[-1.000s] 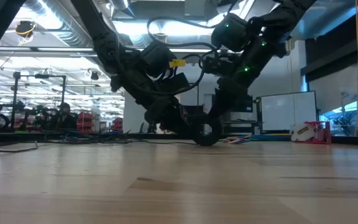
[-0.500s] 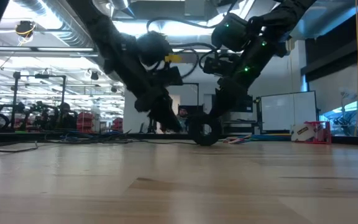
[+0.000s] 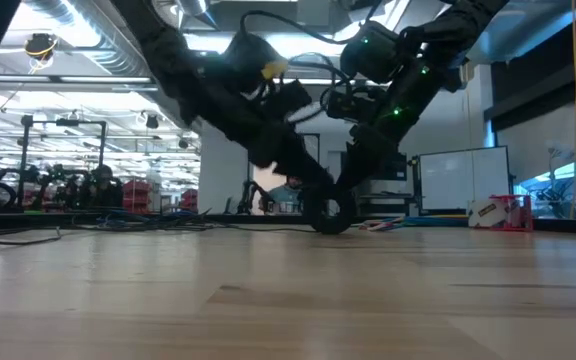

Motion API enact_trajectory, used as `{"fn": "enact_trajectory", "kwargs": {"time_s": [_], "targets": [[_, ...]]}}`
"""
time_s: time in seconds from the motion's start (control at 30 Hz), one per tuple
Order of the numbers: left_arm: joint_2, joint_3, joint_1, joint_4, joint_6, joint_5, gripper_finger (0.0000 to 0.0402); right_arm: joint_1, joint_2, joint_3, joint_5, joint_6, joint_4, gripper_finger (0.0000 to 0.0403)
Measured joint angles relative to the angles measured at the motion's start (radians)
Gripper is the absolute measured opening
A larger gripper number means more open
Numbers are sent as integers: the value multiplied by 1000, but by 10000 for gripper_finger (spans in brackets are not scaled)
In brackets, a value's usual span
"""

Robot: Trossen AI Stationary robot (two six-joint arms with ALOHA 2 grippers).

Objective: Coiling cords

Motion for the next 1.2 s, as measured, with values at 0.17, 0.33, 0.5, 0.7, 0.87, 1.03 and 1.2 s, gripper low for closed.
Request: {"fn": "enact_trajectory", "kwargs": {"time_s": [0.17, 0.33, 0.5, 0.7, 0.87, 1.03, 1.2], "targets": [[45, 0, 12, 33, 18, -7, 131, 0, 0, 0, 0, 1, -1, 4], [48, 0, 21, 29, 24, -9, 92, 0, 0, 0, -1, 1, 2, 9], [48, 1, 25, 13, 30, -4, 17, 0, 1, -1, 0, 39, 1, 23], [44, 5, 45, -56, 31, 1, 17, -1, -32, 14, -28, 81, -76, 36], [50, 0, 65, -143, 51, -14, 3, 0, -101, 72, -39, 85, -221, 41], [53, -1, 84, -184, 52, -15, 6, 0, -170, 101, -35, 83, -311, 41], [55, -3, 89, -181, 52, -12, 2, 0, -206, 104, -22, 77, -314, 41]]}}
